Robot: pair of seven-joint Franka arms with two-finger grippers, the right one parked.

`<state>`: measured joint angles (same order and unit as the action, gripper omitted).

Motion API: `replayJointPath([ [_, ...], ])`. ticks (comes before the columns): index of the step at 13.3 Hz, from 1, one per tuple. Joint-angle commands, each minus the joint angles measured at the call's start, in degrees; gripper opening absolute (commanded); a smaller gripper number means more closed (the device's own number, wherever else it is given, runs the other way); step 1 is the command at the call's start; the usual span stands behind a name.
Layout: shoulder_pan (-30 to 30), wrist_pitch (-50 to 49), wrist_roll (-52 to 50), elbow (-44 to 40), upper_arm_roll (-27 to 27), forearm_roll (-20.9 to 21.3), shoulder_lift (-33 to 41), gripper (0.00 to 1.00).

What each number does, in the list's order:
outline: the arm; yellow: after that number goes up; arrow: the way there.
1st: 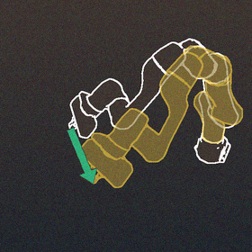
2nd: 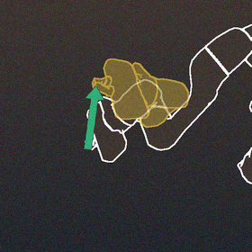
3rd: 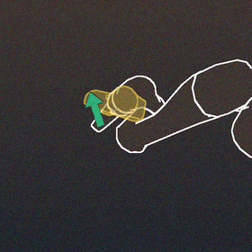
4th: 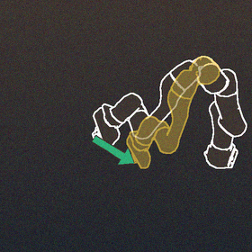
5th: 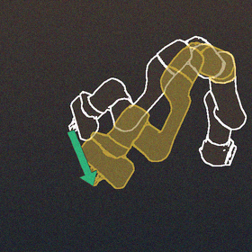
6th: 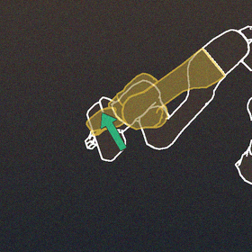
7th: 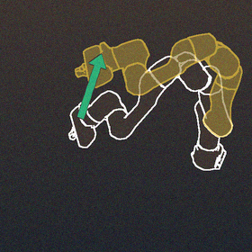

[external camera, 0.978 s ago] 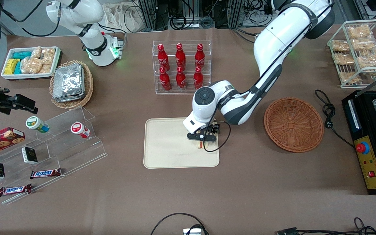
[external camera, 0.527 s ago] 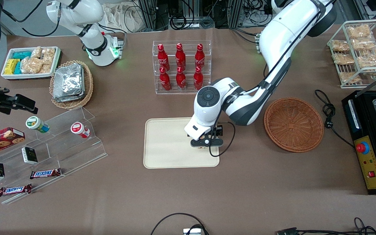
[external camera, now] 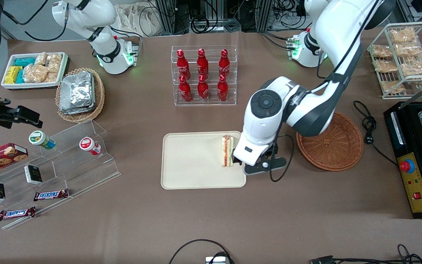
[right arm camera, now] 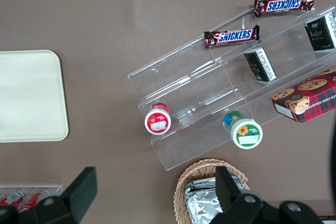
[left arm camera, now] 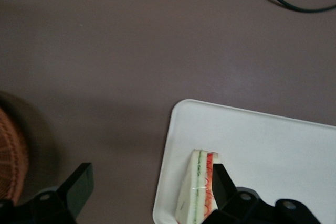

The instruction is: Place sandwich from basket to tray

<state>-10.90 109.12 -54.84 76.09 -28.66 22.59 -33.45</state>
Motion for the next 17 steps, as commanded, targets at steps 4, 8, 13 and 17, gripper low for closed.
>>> replayJointPath([
  [4, 7.1, -5.6, -0.1, 0.8, -0.1, -1.1, 6.6, 1.00],
  [8, 9.9, -6.5, 1.4, 0.8, -0.2, -1.3, 8.0, 1.00],
  [13, 14.5, -7.2, 12.5, 4.7, 0.2, -7.5, 14.6, 1.00],
  [17, 12.4, -7.1, 25.8, 10.5, 12.0, -16.3, 22.7, 1.00],
])
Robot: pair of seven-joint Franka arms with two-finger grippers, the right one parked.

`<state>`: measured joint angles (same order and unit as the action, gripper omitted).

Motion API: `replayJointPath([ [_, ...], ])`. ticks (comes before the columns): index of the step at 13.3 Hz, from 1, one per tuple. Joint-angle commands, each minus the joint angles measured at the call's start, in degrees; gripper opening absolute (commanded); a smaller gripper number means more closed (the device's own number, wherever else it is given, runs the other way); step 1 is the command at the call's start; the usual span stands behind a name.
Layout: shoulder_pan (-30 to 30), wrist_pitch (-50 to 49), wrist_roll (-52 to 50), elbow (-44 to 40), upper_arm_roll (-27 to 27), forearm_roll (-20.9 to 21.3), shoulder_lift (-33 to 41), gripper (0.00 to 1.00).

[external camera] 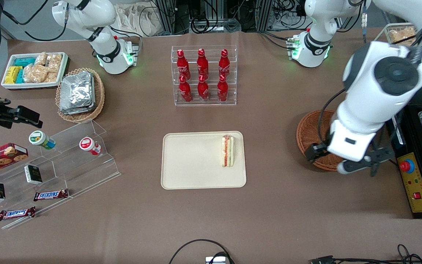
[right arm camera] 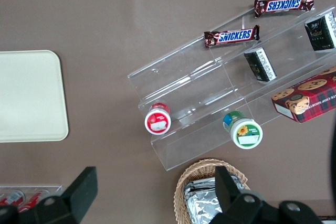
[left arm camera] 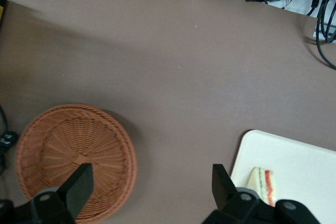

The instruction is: Place sandwich from basket to tray

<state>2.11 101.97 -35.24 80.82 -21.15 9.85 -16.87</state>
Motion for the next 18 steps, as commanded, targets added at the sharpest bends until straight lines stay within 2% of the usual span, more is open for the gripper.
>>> replayJointPath([
  [1, -0.6, 0.0, 8.8, 6.9, 5.9, -4.7, 7.6, 1.00],
  [3, -0.6, -0.8, 12.5, 9.3, 8.0, -5.5, 10.6, 1.00],
  [8, -0.5, -8.9, 26.9, 9.3, 12.3, -5.5, 15.5, 1.00],
  [11, 0.0, -12.6, 34.1, 9.4, 13.1, -5.9, 17.8, 1.00],
  [13, 0.3, -12.8, 34.9, 9.4, 13.2, -7.7, 18.9, 1.00],
  [18, 0.2, -13.2, 34.4, 8.8, 13.1, -7.7, 18.1, 1.00],
])
